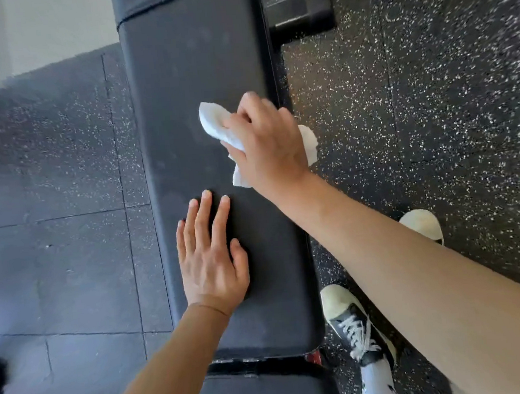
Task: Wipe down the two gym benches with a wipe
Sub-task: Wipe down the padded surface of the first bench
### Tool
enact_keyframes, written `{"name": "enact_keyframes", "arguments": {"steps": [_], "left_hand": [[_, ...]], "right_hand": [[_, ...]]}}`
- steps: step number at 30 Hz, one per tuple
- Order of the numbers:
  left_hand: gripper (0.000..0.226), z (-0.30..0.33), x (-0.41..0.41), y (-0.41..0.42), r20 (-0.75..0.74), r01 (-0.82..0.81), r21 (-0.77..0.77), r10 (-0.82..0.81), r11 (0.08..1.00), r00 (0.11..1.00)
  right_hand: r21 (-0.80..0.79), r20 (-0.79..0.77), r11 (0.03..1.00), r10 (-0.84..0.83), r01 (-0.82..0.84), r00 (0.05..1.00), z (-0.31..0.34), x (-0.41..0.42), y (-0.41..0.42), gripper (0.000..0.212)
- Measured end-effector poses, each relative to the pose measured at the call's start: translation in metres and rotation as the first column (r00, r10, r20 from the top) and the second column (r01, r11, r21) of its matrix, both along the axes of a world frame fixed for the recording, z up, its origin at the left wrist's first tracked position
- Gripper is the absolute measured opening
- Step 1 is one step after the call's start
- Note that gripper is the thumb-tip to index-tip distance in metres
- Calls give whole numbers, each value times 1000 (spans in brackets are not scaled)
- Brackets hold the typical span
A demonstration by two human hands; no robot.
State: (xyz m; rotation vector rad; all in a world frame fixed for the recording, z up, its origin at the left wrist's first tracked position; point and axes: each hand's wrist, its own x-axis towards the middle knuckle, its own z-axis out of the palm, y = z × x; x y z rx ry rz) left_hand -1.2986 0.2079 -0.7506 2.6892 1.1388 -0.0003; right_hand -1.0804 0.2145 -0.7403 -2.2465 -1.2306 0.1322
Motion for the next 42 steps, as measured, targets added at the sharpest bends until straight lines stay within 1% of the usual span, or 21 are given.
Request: {"name": "enact_keyframes", "arguments": {"steps": [4, 8, 10, 12, 13, 15, 17, 19, 20, 22, 24, 26, 29, 31, 32, 34, 36, 37, 38, 40, 42], "left_hand": [[67, 2, -2, 0, 4, 16, 11, -16, 1000, 1000], [69, 2, -2, -5, -35, -10, 29, 11, 1000, 999], [68, 4, -1, -12, -29, -81, 49, 82, 996, 996], [65, 8, 1, -22, -7, -201, 33, 202, 979, 979], [63, 9, 1, -28, 0, -255, 17, 256, 967, 967], [62, 11, 0, -39, 8, -312, -16, 312, 950, 950], [61, 13, -3, -43, 19, -316, -46, 317, 948, 948], [57, 16, -10, -41, 59, -306, -74, 310, 949, 949], [55, 18, -15, -40, 85, -310, -80, 316, 947, 945], [50, 20, -28, -43, 108, -365, -83, 372, 927, 922], [46, 24, -44, -51, 95, -467, -93, 475, 879, 875], [42, 28, -57, -63, 90, -549, -115, 559, 828, 824], [42, 35, -57, -81, 55, -584, -140, 595, 800, 802], [43, 40, -48, -84, 37, -613, -154, 625, 775, 780], [42, 43, -44, -83, 32, -632, -147, 642, 761, 766], [37, 47, -34, -73, 27, -669, -131, 677, 732, 735], [31, 48, -24, -61, 30, -676, -134, 685, 724, 728], [31, 49, -20, -57, 24, -676, -139, 685, 723, 728], [33, 48, -17, -53, 23, -673, -142, 682, 726, 731], [35, 47, -15, -44, 38, -660, -148, 671, 736, 740], [32, 43, -16, -34, 63, -656, -146, 669, 741, 741]], "right_hand": [[-45, 28, 968, 247, -245, 969, 8, -37, -46, 13], [-77, 6, 891, 449, -447, 894, 6, -28, -91, 28], [-101, 58, 823, 565, -559, 823, 7, -7, -84, 27], [-113, 114, 778, 628, -618, 770, 11, 12, -57, 23], [-105, 136, 793, 610, -601, 781, 11, 21, -38, 22], [-117, 158, 881, 472, -458, 867, 11, 38, 10, 25], [-218, 179, 929, 339, -298, 924, 10, 44, 56, 29], [-254, 188, 934, 303, -252, 934, 9, 23, 81, 29], [-244, 189, 927, 333, -284, 924, 9, 3, 84, 28], [-221, 174, 878, 463, -424, 869, 9, -48, 69, 26], [-171, 138, 783, 619, -597, 773, 10, -97, 34, 26], [-139, 140, 679, 734, -721, 665, 10, -120, 3, 20], [-122, 175, 526, 846, -841, 504, 9, -98, -9, 9], [-144, 214, 493, 862, -858, 460, 10, -61, 7, 15], [-148, 231, 510, 851, -847, 472, 12, -39, 22, 22], [-189, 244, 608, 790, -771, 563, 12, 5, 65, 32], [-309, 269, 727, 685, -613, 677, 13, 39, 112, 34], [-381, 279, 751, 650, -540, 707, 13, 49, 129, 36], [-414, 279, 769, 617, -487, 736, 13, 51, 139, 37], [-392, 291, 819, 543, -419, 788, 14, 39, 138, 34], [-322, 306, 824, 557, -467, 772, 15, 11, 118, 33]]}}
